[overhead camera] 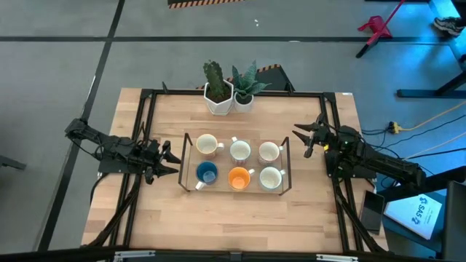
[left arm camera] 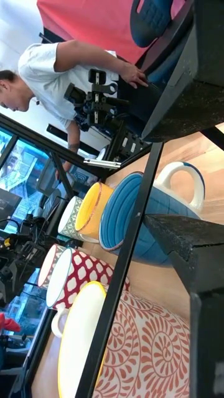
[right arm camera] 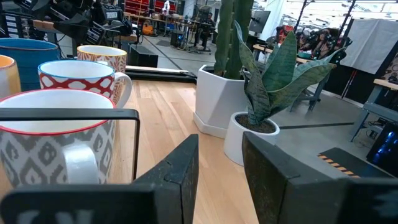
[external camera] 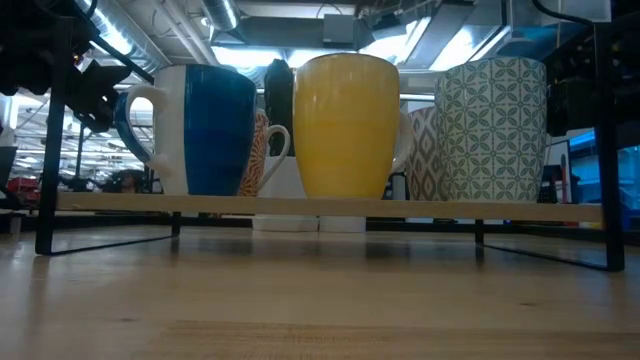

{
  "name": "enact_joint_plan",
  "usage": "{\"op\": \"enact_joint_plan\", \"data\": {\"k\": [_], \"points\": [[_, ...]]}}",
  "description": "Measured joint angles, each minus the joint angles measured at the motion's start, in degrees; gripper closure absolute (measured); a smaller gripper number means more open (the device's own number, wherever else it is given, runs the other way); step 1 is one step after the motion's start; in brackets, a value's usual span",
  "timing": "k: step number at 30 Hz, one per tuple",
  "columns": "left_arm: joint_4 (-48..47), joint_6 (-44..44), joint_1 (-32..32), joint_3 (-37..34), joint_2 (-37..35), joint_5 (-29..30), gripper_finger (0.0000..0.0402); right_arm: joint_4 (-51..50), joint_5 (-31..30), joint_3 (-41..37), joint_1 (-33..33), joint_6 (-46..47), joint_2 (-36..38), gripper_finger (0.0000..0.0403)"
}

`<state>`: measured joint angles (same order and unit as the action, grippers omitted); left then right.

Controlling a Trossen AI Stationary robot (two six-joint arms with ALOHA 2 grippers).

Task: Place coffee mugs
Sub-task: Return to Home Position

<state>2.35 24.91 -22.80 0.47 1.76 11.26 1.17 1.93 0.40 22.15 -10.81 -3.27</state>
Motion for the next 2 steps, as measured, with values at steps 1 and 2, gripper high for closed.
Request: {"op": "enact_joint_plan", "data": {"k": [1, 2], "points": [[0.00, 0.00, 0.00, 0.00, 0.00, 0.01, 0.0208, 0.00, 0.00, 0.00, -0.01, -0.02, 0.00, 0.0292], [0.00, 0.00, 0.01, 0.00, 0.00, 0.01, 0.0208, -0.01, 0.01, 0.00, 0.00, -0.02, 0.00, 0.0292]]}}
